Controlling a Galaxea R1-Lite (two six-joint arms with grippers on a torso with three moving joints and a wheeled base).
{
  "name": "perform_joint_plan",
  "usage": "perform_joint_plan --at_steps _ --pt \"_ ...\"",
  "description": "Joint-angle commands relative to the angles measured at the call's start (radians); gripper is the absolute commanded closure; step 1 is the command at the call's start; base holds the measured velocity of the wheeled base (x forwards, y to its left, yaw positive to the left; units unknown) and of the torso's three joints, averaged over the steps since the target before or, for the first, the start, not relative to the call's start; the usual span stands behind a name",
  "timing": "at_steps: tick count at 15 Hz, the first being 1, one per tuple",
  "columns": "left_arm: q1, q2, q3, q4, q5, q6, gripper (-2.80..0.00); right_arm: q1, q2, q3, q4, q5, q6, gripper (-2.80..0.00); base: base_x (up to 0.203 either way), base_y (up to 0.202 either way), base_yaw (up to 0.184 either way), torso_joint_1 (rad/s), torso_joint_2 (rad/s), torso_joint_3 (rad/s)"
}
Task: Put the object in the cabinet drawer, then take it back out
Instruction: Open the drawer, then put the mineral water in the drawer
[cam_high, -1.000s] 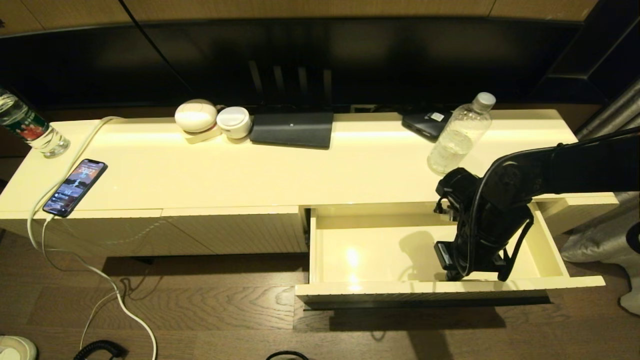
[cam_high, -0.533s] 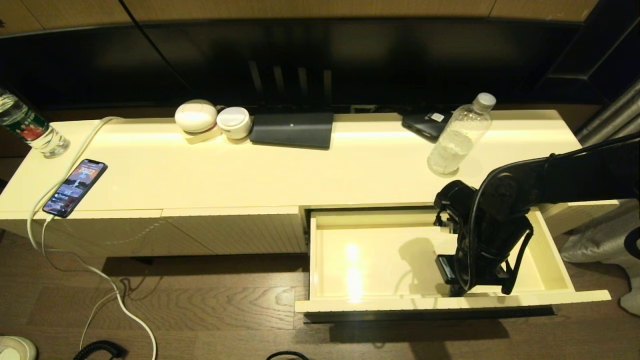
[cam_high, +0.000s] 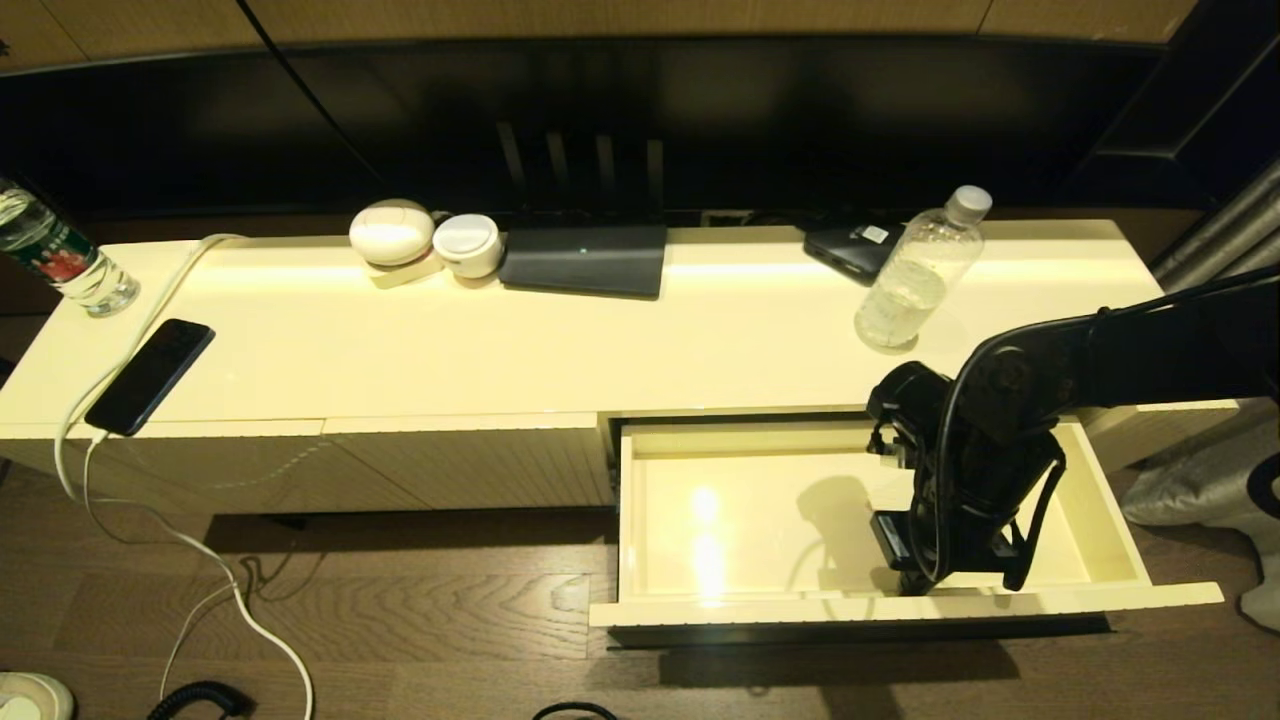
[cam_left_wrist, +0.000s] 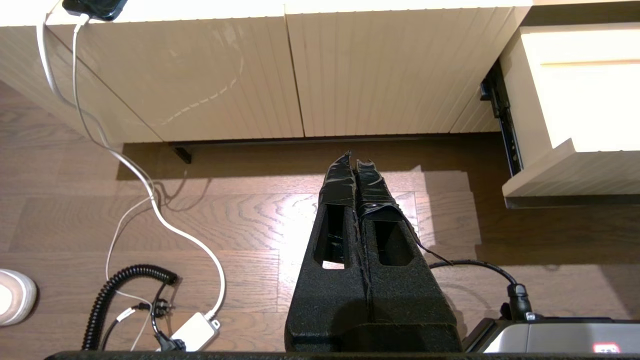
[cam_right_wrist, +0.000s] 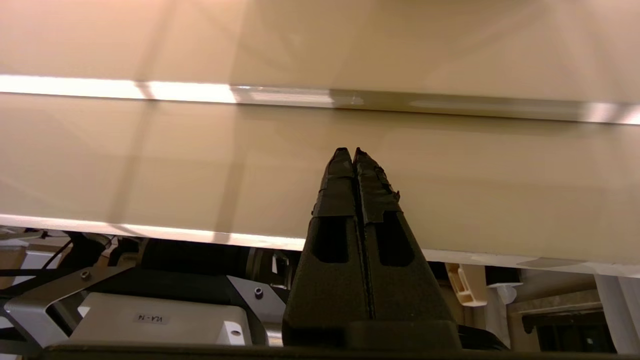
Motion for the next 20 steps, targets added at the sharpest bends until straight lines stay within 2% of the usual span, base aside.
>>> perform_joint_plan --at_steps 1,4,8,10,12,14,15,20 --pt "0.0 0.0 0.002 0.0 0.001 0.0 0.0 -0.002 -0.033 -0.008 -0.025 -0.002 0.002 0.0 0.0 0.0 0.0 0.0 0.0 0.0" --pt "0.0 0.0 0.002 0.0 0.001 0.0 0.0 -0.01 -0.103 0.007 -0.067 -0.006 0.001 0.0 0.0 0.0 0.0 0.0 0.0 0.0" --pt "0.0 0.0 0.002 0.0 0.001 0.0 0.0 -0.01 -0.303 0.101 -0.161 -0.017 -0.02 0.0 0.0 0.0 0.0 0.0 0.0 0.0" --pt "0.0 0.0 0.002 0.0 -0.001 0.0 0.0 -0.008 -0.419 0.148 -0.219 -0.066 -0.064 0.0 0.0 0.0 0.0 0.0 0.0 0.0" --pt "0.0 0.0 0.002 0.0 -0.001 0.0 0.0 -0.006 -0.533 0.218 -0.374 -0.148 -0.123 0.0 0.0 0.0 0.0 0.0 0.0 0.0" --pt "0.0 0.0 0.002 0.0 0.0 0.0 0.0 -0.009 -0.601 0.327 -0.605 -0.262 -0.244 0.0 0.0 0.0 0.0 0.0 0.0 0.0" --pt "0.0 0.0 0.002 0.0 0.0 0.0 0.0 -0.005 -0.624 0.383 -0.709 -0.306 -0.275 0.0 0.0 0.0 0.0 0.0 0.0 0.0" --pt "0.0 0.0 0.002 0.0 0.0 0.0 0.0 0.0 -0.64 0.554 -1.038 -0.436 -0.287 0.0 0.0 0.0 0.0 0.0 0.0 0.0"
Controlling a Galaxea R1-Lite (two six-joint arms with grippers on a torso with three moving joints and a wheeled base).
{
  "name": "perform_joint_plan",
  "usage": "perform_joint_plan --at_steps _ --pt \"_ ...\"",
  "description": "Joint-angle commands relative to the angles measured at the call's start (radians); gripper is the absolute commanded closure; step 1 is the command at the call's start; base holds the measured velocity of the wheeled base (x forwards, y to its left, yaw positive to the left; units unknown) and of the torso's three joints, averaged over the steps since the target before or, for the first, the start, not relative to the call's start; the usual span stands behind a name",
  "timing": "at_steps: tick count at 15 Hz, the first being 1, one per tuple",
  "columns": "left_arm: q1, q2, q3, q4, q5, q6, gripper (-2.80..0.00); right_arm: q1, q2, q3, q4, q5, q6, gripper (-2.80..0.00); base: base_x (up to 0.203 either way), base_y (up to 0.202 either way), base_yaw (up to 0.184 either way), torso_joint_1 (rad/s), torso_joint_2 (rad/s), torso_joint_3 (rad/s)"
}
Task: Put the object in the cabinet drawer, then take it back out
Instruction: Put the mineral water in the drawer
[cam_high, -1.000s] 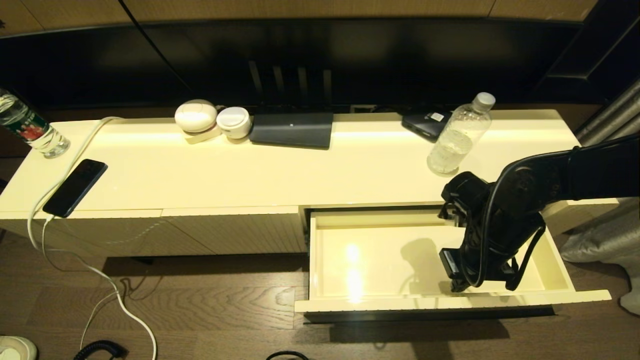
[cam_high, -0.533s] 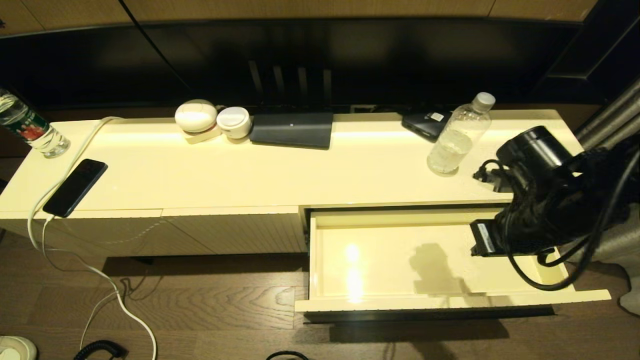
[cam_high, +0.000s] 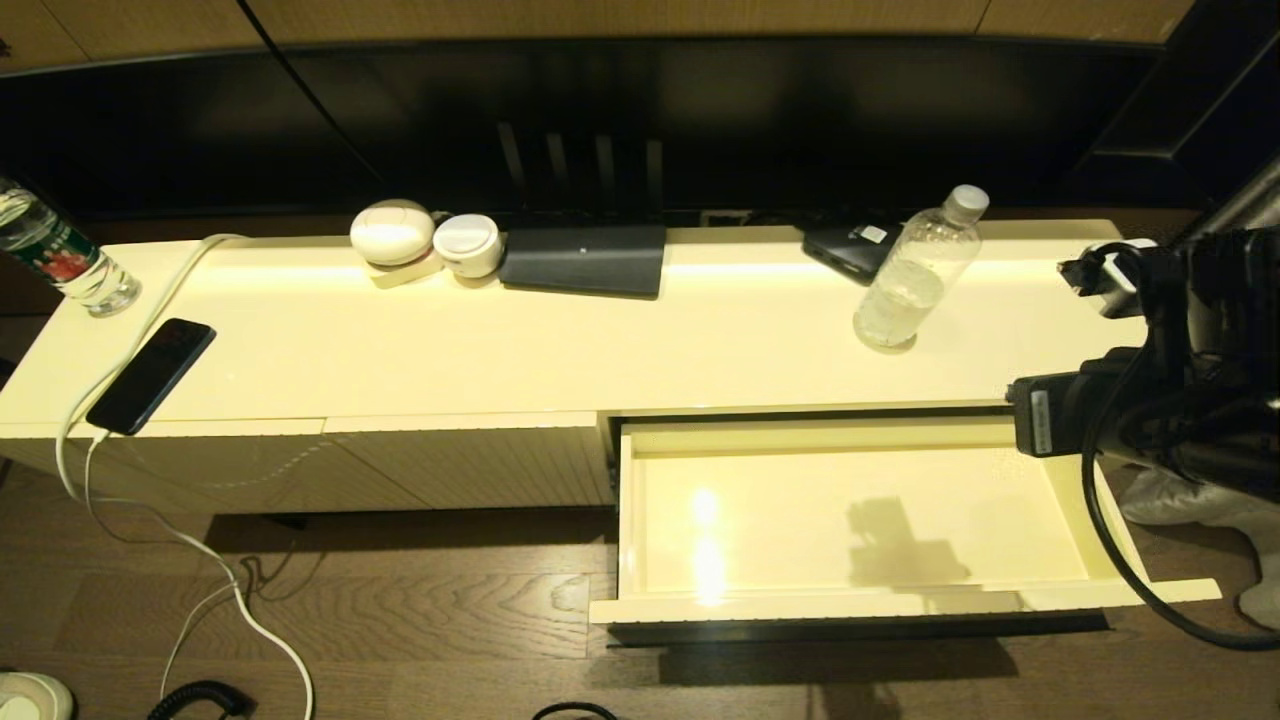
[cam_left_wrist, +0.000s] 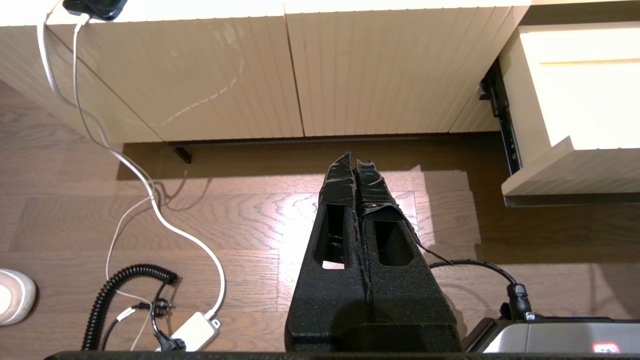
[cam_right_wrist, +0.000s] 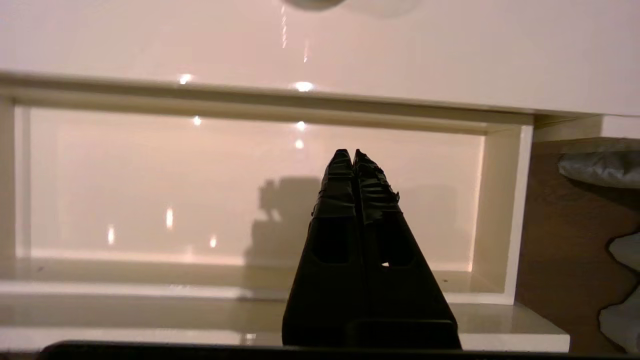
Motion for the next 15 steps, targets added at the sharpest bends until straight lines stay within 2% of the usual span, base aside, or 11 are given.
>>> perform_joint_plan --at_steps 1,2,5,9,13,15 --pt "0.0 0.0 0.002 0.0 0.0 0.0 0.0 0.003 0.0 0.07 -0.175 -0.04 -0.003 0.0 0.0 0.0 0.0 0.0 0.0 0.0" --pt "0.0 0.0 0.002 0.0 0.001 0.0 0.0 0.019 0.02 0.11 -0.261 -0.051 -0.004 -2.8 0.0 0.0 0.0 0.0 0.0 0.0" --pt "0.0 0.0 0.002 0.0 0.001 0.0 0.0 0.054 0.081 0.195 -0.412 -0.106 0.005 -2.8 0.0 0.0 0.0 0.0 0.0 0.0" --pt "0.0 0.0 0.002 0.0 0.0 0.0 0.0 0.082 0.099 0.286 -0.585 -0.129 0.006 -2.8 0.0 0.0 0.0 0.0 0.0 0.0" --pt "0.0 0.0 0.002 0.0 0.0 0.0 0.0 0.083 0.223 0.309 -0.836 -0.174 0.003 -2.8 0.0 0.0 0.0 0.0 0.0 0.0" --pt "0.0 0.0 0.002 0.0 0.0 0.0 0.0 0.072 0.294 0.278 -0.91 -0.177 -0.002 -2.8 0.0 0.0 0.0 0.0 0.0 0.0"
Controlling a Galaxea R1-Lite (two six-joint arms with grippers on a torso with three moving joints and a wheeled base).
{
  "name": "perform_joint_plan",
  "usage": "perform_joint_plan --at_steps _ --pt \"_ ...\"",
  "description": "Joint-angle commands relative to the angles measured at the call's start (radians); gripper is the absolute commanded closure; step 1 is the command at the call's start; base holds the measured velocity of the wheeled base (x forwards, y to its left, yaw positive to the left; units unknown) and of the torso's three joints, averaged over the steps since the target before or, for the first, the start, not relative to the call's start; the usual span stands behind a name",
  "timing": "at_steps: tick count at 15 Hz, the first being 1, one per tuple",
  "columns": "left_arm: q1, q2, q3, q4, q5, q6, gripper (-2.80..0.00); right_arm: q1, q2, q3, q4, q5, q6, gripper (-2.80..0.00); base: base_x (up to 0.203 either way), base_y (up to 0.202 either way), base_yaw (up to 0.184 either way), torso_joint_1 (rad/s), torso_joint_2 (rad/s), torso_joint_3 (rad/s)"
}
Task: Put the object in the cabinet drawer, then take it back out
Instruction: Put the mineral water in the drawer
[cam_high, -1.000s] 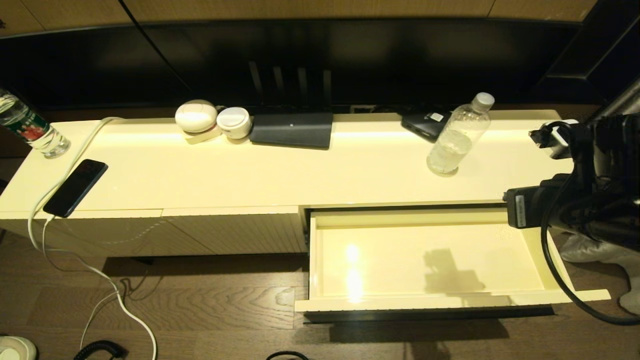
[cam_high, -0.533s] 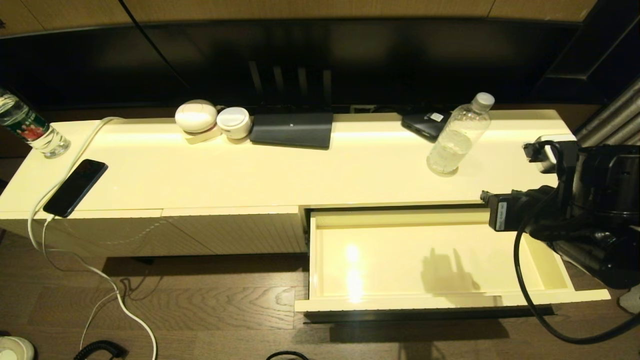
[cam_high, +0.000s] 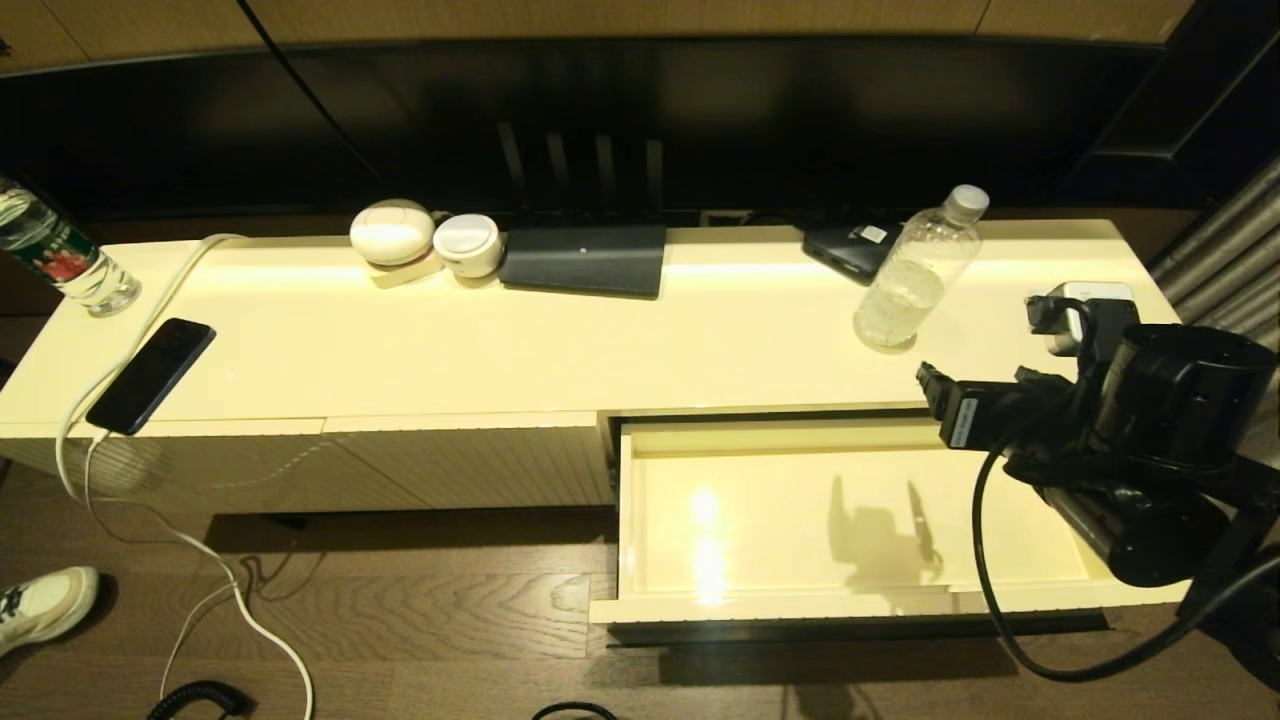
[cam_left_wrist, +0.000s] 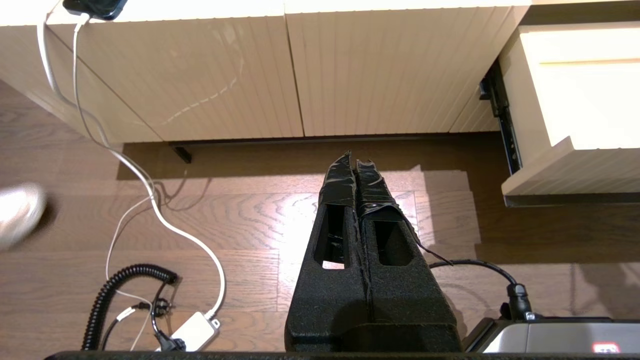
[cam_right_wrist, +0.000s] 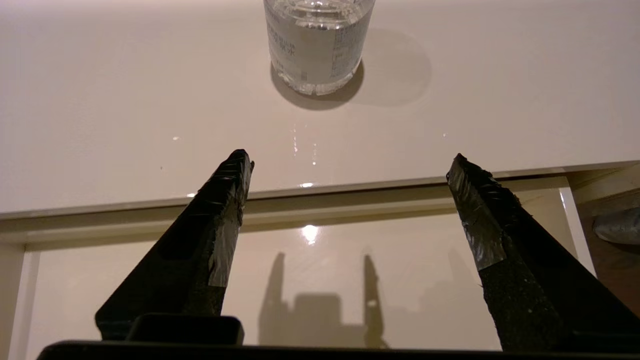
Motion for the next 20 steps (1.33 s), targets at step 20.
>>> perform_joint_plan --at_steps 20 --pt "0.0 0.0 0.002 0.0 0.001 0.0 0.0 -0.088 0.453 -0.451 -0.563 0.014 -0.335 -2.8 0.0 0.0 0.0 0.0 0.0 0.0"
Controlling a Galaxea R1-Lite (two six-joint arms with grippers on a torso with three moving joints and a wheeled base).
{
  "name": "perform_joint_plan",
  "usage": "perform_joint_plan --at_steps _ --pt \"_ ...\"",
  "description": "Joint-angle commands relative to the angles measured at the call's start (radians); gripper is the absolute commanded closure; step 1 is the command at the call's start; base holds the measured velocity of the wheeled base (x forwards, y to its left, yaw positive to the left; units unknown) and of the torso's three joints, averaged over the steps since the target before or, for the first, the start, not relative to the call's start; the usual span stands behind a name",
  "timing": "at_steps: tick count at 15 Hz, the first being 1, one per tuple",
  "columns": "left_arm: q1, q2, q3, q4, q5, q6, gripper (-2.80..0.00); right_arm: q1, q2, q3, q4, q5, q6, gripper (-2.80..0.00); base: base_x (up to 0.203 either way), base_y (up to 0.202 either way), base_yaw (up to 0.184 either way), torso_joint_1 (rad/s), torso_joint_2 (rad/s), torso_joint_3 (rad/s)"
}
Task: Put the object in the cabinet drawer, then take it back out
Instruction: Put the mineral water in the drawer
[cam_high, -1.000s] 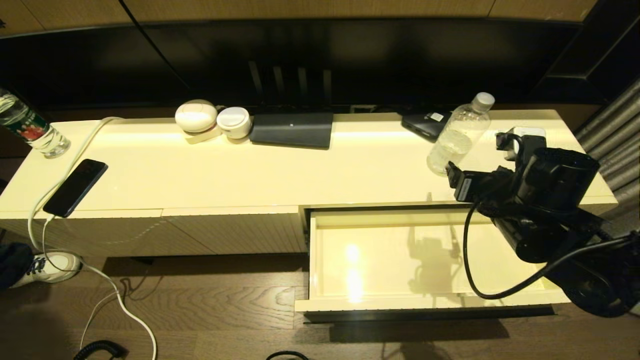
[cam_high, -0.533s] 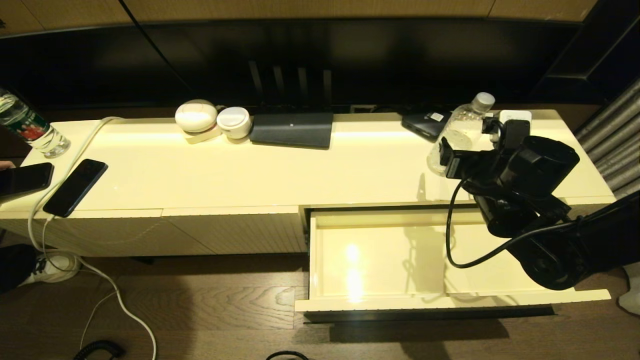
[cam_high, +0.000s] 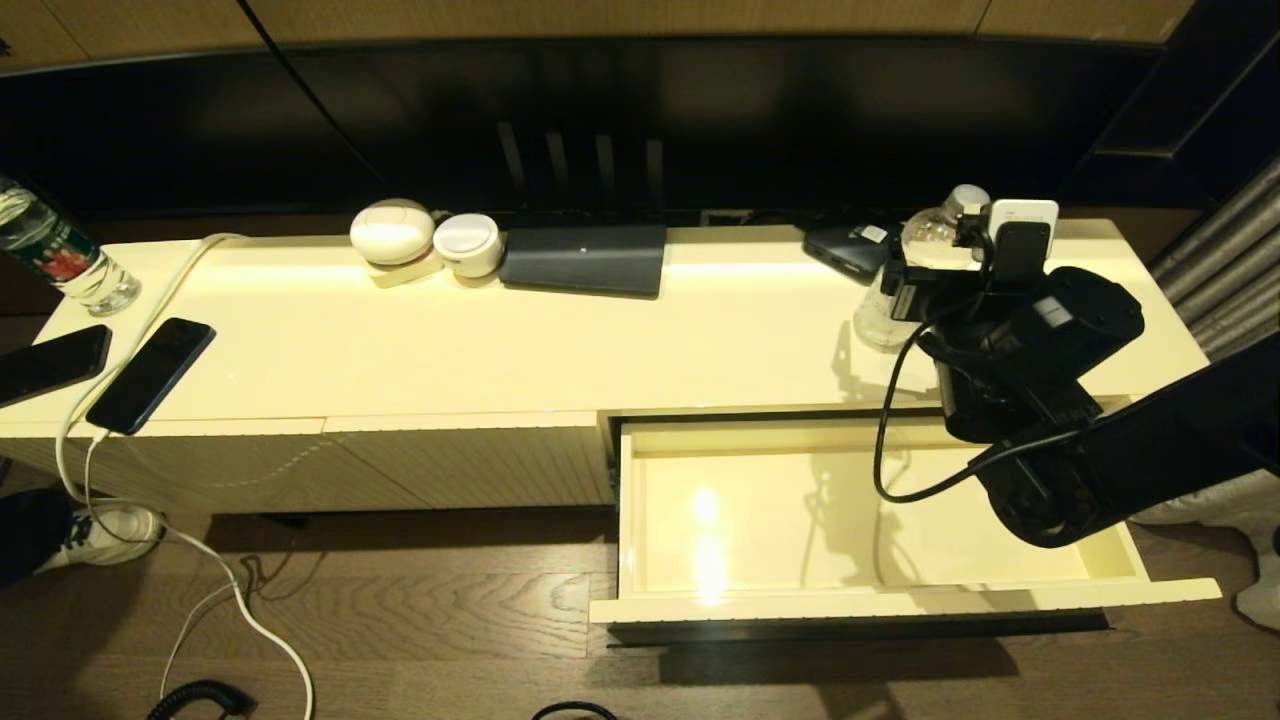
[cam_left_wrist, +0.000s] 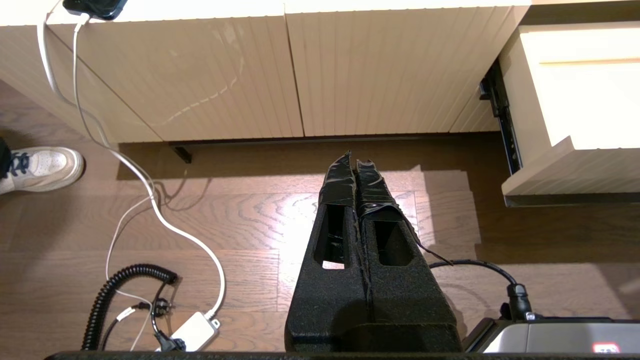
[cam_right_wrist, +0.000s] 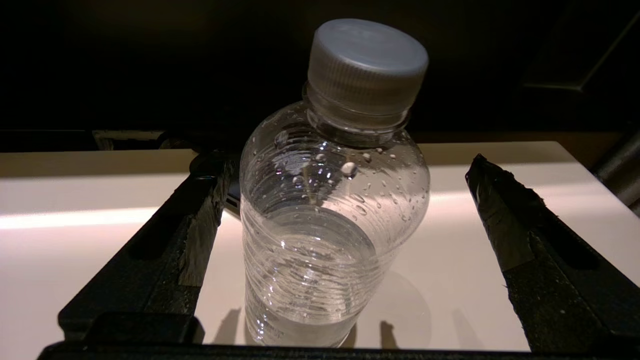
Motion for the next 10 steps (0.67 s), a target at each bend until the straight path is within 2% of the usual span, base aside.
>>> perform_joint_plan --at_steps 1,10 --pt "0.0 0.0 0.002 0.0 0.0 0.0 0.0 -0.005 0.055 -0.055 -0.011 0.01 -0.03 -2.8 0.0 0.0 0.0 0.0 0.0 0.0" --pt "0.0 0.0 0.002 0.0 0.001 0.0 0.0 -0.036 0.114 -0.21 -0.011 0.034 -0.066 -2.8 0.0 0.0 0.0 0.0 0.0 0.0"
